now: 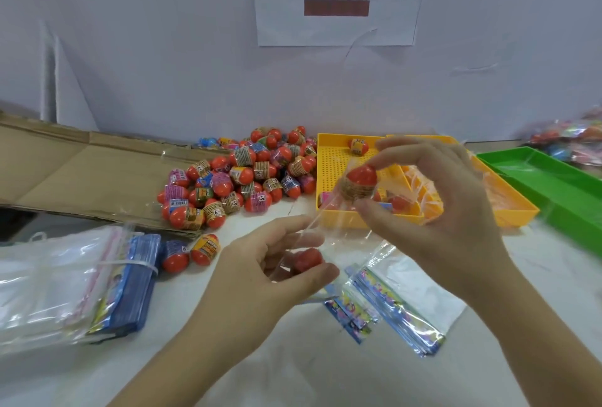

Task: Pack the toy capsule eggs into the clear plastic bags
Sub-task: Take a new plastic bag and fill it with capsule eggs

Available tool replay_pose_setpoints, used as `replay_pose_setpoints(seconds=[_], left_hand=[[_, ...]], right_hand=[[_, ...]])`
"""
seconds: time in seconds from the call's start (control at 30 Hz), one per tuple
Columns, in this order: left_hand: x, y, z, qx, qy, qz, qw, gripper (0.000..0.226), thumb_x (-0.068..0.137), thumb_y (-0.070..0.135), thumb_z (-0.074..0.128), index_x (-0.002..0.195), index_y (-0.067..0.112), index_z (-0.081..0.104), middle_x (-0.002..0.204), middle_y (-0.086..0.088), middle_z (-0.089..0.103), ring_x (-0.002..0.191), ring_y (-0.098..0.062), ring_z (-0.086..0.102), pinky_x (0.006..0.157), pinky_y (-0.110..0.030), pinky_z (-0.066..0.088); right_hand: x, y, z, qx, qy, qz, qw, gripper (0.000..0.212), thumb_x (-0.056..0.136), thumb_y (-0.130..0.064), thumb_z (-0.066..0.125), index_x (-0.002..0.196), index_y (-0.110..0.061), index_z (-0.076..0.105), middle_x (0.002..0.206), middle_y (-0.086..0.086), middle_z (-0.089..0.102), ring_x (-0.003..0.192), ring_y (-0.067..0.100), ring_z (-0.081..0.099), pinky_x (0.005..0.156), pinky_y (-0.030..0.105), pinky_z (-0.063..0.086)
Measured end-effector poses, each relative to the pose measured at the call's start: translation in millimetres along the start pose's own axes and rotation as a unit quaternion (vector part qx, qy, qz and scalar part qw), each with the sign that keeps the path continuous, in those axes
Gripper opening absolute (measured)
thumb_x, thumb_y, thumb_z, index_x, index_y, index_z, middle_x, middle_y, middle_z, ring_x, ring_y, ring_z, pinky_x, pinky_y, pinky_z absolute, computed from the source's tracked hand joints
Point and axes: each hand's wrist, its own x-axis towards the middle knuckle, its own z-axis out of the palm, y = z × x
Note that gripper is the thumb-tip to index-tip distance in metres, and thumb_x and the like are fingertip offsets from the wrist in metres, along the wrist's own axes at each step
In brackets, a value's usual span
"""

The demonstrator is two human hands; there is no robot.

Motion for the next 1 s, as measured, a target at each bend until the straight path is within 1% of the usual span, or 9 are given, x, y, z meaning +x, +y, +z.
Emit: replay_pose_setpoints(seconds=[0.17, 0.4, 0.5, 0.6, 0.7, 0.77, 0.83, 0.9, 1.0], left_hand=[[-1, 1, 1, -0.001, -0.025, 0.010, 1.000, 0.056, 0.052, 0.048, 0.080, 0.106, 0.056, 0.066, 0.100, 0.016, 0.075, 0.089, -0.009, 0.072, 0.069, -0.022, 0.058], [-1, 8, 3, -0.046, -0.052, 0.008, 0.998, 0.042, 0.061, 0.033, 0.083, 0.102, 0.041, 0.074, 0.094, 0.001, 0.077, 0.081, -0.018, 0.074, 0.064, -0.023, 0.057], [1, 9, 4, -0.108, -0.051, -0.040, 0.992, 0.039, 0.059, 0.022, 0.084, 0.097, 0.031, 0.076, 0.088, -0.008, 0.077, 0.070, -0.020, 0.073, 0.060, -0.023, 0.056], [1, 9, 6, -0.167, -0.073, -0.093, 0.979, 0.031, 0.063, 0.015, 0.079, 0.092, 0.025, 0.078, 0.088, -0.010, 0.077, 0.072, -0.024, 0.074, 0.059, -0.027, 0.057], [0, 9, 6, -0.190, -0.114, -0.100, 0.970, 0.032, 0.059, 0.026, 0.081, 0.090, 0.021, 0.078, 0.082, -0.008, 0.075, 0.071, -0.023, 0.074, 0.057, -0.025, 0.056], [-1, 9, 6, -0.166, -0.114, -0.088, 0.975, 0.031, 0.058, 0.033, 0.081, 0.086, 0.021, 0.078, 0.077, -0.006, 0.074, 0.070, -0.020, 0.073, 0.057, -0.024, 0.055], [0, 9, 5, -0.146, -0.092, -0.083, 0.981, 0.030, 0.057, 0.036, 0.081, 0.082, 0.021, 0.078, 0.073, -0.005, 0.071, 0.066, -0.018, 0.071, 0.055, -0.023, 0.054], [3, 10, 3, -0.145, -0.058, -0.083, 0.984, 0.026, 0.057, 0.035, 0.086, 0.078, 0.022, 0.078, 0.075, -0.005, 0.072, 0.062, -0.018, 0.070, 0.053, -0.024, 0.054], [9, 13, -6, -0.167, 0.015, -0.080, 0.983, 0.023, 0.053, 0.042, 0.080, 0.071, 0.028, 0.078, 0.077, 0.000, 0.074, 0.060, -0.017, 0.070, 0.051, -0.023, 0.054]], right_hand=[[1, 2, -6, 0.010, -0.083, 0.095, 0.992, 0.033, 0.056, -0.063, 0.069, 0.087, -0.051, 0.065, 0.116, -0.028, 0.053, 0.122, -0.001, 0.040, 0.107, 0.048, 0.028], [5, 3, -13, -0.011, -0.151, 0.105, 0.983, 0.027, 0.072, -0.068, 0.054, 0.088, -0.053, 0.068, 0.124, -0.035, 0.049, 0.128, -0.005, 0.032, 0.111, 0.050, 0.022], [3, 1, -9, -0.004, -0.186, 0.081, 0.979, 0.038, 0.079, -0.071, 0.035, 0.092, -0.056, 0.067, 0.127, -0.041, 0.045, 0.131, -0.008, 0.027, 0.112, 0.051, 0.019], [1, -1, -8, 0.009, -0.190, 0.050, 0.980, 0.050, 0.080, -0.080, 0.021, 0.097, -0.060, 0.063, 0.131, -0.038, 0.044, 0.134, -0.002, 0.027, 0.111, 0.053, 0.018], [-1, 2, -7, 0.017, -0.194, 0.029, 0.980, 0.064, 0.077, -0.085, 0.012, 0.094, -0.055, 0.066, 0.133, -0.034, 0.044, 0.135, 0.004, 0.029, 0.111, 0.052, 0.018], [-2, 1, -3, 0.049, -0.188, 0.014, 0.981, 0.068, 0.079, -0.083, 0.013, 0.089, -0.050, 0.071, 0.134, -0.027, 0.047, 0.133, 0.008, 0.034, 0.111, 0.041, 0.021], [-2, 0, 2, 0.097, -0.156, -0.011, 0.983, 0.061, 0.085, -0.077, 0.019, 0.099, -0.044, 0.069, 0.132, -0.018, 0.053, 0.130, 0.012, 0.042, 0.107, 0.031, 0.029], [-1, 6, 8, 0.147, -0.087, -0.034, 0.985, 0.045, 0.094, -0.063, 0.030, 0.108, -0.037, 0.065, 0.124, -0.010, 0.061, 0.123, 0.017, 0.051, 0.100, 0.033, 0.038], [5, 21, 21, 0.196, -0.024, 0.048, 0.979, 0.019, 0.094, -0.037, 0.049, 0.104, -0.033, 0.064, 0.108, -0.006, 0.066, 0.101, 0.009, 0.061, 0.084, 0.029, 0.047]])
